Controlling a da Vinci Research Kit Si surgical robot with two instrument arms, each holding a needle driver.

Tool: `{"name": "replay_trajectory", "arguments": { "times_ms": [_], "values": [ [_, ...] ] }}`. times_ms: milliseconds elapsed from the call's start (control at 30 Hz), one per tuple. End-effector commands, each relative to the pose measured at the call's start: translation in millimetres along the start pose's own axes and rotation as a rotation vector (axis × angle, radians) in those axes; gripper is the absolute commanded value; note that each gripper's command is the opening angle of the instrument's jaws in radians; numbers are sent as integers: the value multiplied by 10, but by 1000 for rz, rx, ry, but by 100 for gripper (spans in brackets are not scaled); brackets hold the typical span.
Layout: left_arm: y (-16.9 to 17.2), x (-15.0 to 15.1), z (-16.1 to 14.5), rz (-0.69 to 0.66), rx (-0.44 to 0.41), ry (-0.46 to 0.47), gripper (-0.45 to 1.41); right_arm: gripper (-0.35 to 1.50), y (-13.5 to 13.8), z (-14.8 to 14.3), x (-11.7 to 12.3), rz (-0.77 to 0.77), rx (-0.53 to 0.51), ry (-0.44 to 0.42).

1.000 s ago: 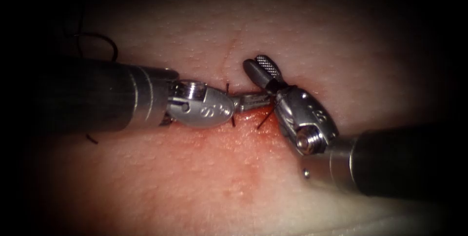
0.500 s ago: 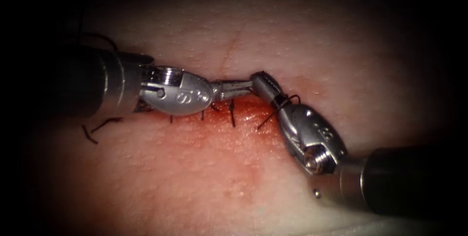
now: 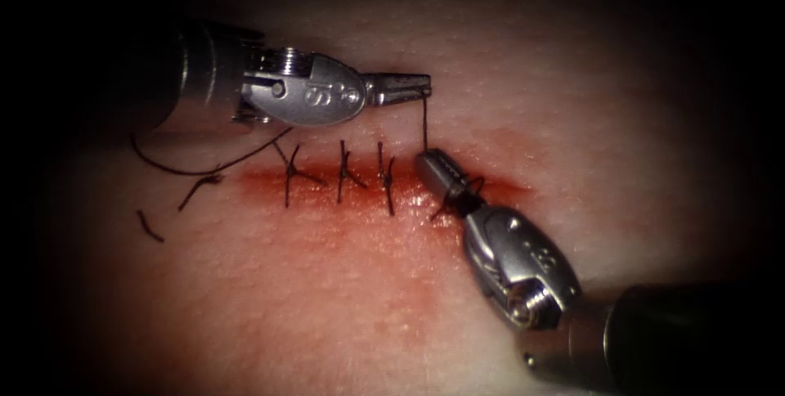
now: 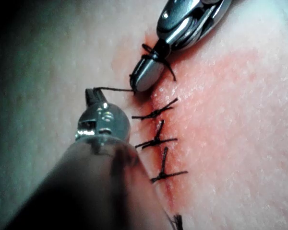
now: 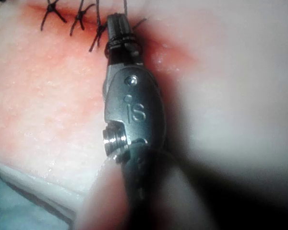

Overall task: Wound Closure
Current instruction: Pull the right needle holder down and the left needle holder up to tension.

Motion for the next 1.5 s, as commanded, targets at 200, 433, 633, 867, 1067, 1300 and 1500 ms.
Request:
{"name": "replay_trajectory", "arguments": {
  "times_ms": [200, 433, 633, 867, 1067, 1300, 1500],
  "values": [
    [-46, -5, 33, 5, 12, -14, -45, -35, -24, -19, -11, -2, 4, -38],
    [-82, -23, 61, -10, 27, -27, -45, -35, -31, -24, -13, -5, 2, -54],
    [-113, -36, 68, -21, 29, -28, -45, -35, -33, -21, -19, 106, -6, -90],
    [-111, -40, 72, -17, 33, -30, -45, -35, -34, -19, -20, 118, -9, -89],
    [-116, -38, 77, -17, 36, -34, -45, -35, -34, -23, -21, 117, -5, -90],
    [-122, -38, 86, -7, 58, -28, -45, -35, -30, -36, -25, 3, 18, -107],
    [-139, -48, 88, 2, 102, -14, -45, -35, -28, -39, -24, -205, 30, -140]
  ]
}}
